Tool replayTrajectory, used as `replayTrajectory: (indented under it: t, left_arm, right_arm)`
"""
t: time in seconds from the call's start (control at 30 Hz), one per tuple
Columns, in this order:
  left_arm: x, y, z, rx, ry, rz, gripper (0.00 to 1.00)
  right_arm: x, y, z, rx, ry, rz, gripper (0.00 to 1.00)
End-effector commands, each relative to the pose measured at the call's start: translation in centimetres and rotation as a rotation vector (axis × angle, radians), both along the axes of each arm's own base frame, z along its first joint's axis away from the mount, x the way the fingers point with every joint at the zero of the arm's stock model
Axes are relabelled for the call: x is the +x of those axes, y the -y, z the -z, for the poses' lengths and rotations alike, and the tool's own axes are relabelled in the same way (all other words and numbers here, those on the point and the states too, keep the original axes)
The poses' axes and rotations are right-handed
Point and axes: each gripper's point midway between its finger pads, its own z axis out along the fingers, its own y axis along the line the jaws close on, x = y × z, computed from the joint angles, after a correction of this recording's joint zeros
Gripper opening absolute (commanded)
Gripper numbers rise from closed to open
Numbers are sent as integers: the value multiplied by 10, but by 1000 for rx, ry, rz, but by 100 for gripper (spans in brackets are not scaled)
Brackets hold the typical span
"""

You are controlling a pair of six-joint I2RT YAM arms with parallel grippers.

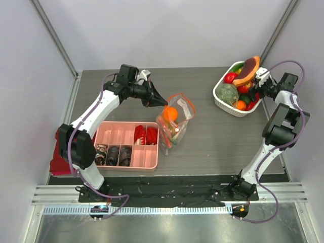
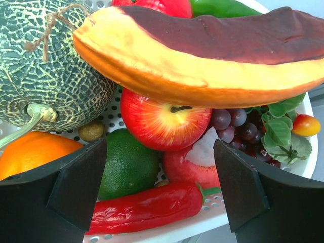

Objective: Place the food in the zip-top bag and seal the zipper
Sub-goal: Pick up the fake fruit from the bin.

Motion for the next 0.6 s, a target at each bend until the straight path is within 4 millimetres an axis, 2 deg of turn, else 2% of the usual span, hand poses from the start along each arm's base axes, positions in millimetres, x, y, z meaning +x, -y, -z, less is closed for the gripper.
replayTrajectory:
  t: [0.0,0.27,0.57]
  left_arm:
    - [7,-3,-13,-16,42,1,0]
    - [10,-4,-11,-13,33,-5,0]
    - [14,-9,-2,4,25,-13,0]
  right_arm:
    - [15,-4,-22,-45,92,-61,91]
    - [24,-1,-12,-16,86,-37,92]
    - [38,1,-13,3,135,-31,93]
